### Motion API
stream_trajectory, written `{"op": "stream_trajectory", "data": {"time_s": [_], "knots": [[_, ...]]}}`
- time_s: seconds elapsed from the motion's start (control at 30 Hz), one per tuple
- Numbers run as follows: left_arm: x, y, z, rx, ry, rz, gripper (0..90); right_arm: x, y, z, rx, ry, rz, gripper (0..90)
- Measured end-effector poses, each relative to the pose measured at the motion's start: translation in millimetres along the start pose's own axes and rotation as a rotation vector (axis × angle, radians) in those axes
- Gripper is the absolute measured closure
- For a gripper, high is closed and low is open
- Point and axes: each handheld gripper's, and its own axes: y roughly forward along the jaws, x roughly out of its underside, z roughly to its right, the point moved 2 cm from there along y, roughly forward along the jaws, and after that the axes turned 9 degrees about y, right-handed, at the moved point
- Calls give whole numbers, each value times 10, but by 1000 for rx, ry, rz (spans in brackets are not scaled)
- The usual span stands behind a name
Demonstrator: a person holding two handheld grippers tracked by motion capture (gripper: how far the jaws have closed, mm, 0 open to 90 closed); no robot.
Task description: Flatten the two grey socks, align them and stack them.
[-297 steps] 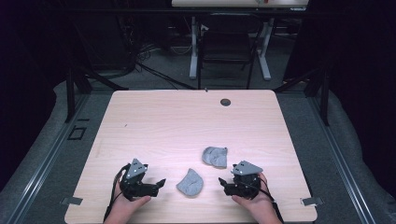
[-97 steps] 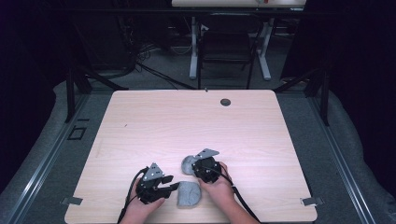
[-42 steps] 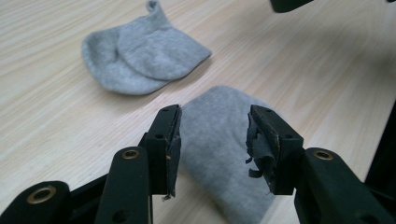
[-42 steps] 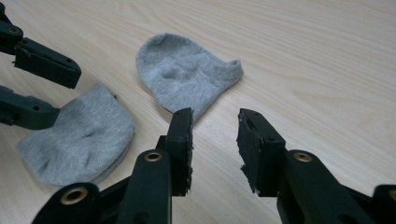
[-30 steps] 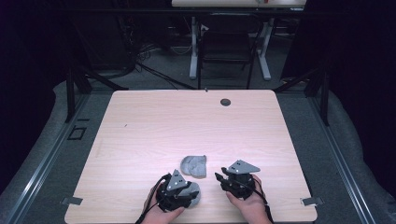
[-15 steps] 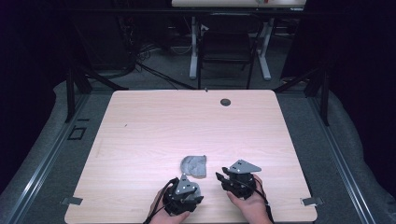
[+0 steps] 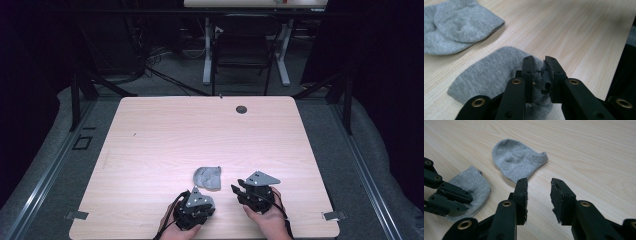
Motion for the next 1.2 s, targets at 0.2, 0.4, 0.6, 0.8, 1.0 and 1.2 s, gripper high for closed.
{"op": "stream_trajectory", "data": {"time_s": [0.2, 0.4, 0.6, 0.8, 1.0, 1.2], "knots": [[-16, -69, -20, 4, -11, 17, 854, 20, 29, -39, -11, -16, -19, 665], [-41, -178, -54, -8, -15, 51, 864, 56, 83, -91, -33, -28, -47, 659], [-44, -276, -80, -18, -22, 80, 865, 111, 169, -241, -90, -92, -93, 748], [-49, -334, -103, -29, -20, 102, 867, 174, 268, -414, -138, -146, -152, 890], [-55, -365, -102, -31, -22, 116, 868, 187, 329, -530, -176, -164, -169, 897], [-67, -393, -109, -33, -18, 127, 868, 208, 386, -597, -195, -172, -184, 897]]}}
